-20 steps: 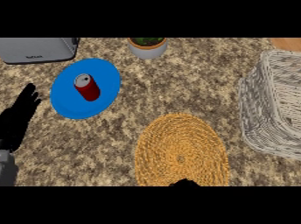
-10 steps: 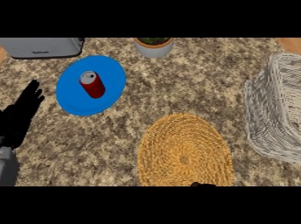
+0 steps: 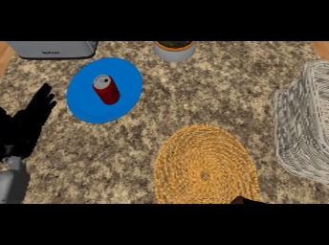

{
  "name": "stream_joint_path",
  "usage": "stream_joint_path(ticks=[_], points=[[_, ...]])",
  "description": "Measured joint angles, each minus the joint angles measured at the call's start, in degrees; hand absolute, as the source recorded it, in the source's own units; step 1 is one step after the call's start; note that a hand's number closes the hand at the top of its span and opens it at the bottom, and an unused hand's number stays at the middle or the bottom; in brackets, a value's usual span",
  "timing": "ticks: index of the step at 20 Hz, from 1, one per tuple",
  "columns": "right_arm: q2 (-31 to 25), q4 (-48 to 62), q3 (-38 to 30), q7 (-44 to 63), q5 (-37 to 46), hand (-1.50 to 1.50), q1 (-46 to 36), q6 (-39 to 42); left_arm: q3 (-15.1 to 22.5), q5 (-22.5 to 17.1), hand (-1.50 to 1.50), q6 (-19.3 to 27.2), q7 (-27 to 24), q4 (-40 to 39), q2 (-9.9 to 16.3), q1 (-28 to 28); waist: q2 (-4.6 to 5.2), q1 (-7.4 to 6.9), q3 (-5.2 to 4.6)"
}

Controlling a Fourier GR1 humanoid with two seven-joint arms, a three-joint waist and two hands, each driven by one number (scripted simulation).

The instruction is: Pick the sweet potato from the placemat and place it in the basket

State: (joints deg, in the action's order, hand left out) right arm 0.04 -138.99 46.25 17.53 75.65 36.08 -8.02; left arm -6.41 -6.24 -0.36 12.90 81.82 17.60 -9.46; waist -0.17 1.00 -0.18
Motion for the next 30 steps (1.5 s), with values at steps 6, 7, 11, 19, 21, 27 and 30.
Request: stream_joint_path(ticks=[6,7,11,19,21,27,30], points=[[0.0,-1.3,-4.6,9.5,1.9,1.5,-9.2,2.7,0.2,0.2,0.0,-0.4,0.3,-0.5,0.0,-1.3,0.45,-0.96,-0.01],[0.0,-1.3,-5.9,11.1,2.2,1.5,-11.1,3.4,0.2,0.3,0.0,0.0,0.3,-0.6,-0.2,-1.7,0.48,-1.02,0.0],[0.0,-1.5,-13.9,16.0,3.3,1.5,-18.3,7.5,0.6,0.9,0.0,0.2,0.2,-0.7,-0.5,-2.1,0.58,-1.31,0.04],[-0.1,-0.5,-32.3,17.0,2.2,1.5,-29.9,15.7,0.3,0.8,0.0,0.2,0.3,-1.5,-0.9,-2.8,0.47,-1.11,0.25],[-0.5,0.2,-36.8,15.4,1.1,1.5,-31.5,17.0,0.0,0.7,0.0,0.0,0.0,-1.6,-0.7,-2.4,0.41,-0.96,0.3],[-0.5,4.5,-48.5,11.5,-8.7,1.5,-37.2,18.3,-0.4,0.6,0.0,-0.5,-1.1,-2.5,-0.5,-1.6,0.33,-0.54,0.39],[-1.8,7.0,-56.7,8.8,-18.5,1.5,-40.1,19.0,-0.5,0.4,0.0,-0.7,-0.6,-1.7,-0.4,-1.1,0.23,-0.6,0.39]])
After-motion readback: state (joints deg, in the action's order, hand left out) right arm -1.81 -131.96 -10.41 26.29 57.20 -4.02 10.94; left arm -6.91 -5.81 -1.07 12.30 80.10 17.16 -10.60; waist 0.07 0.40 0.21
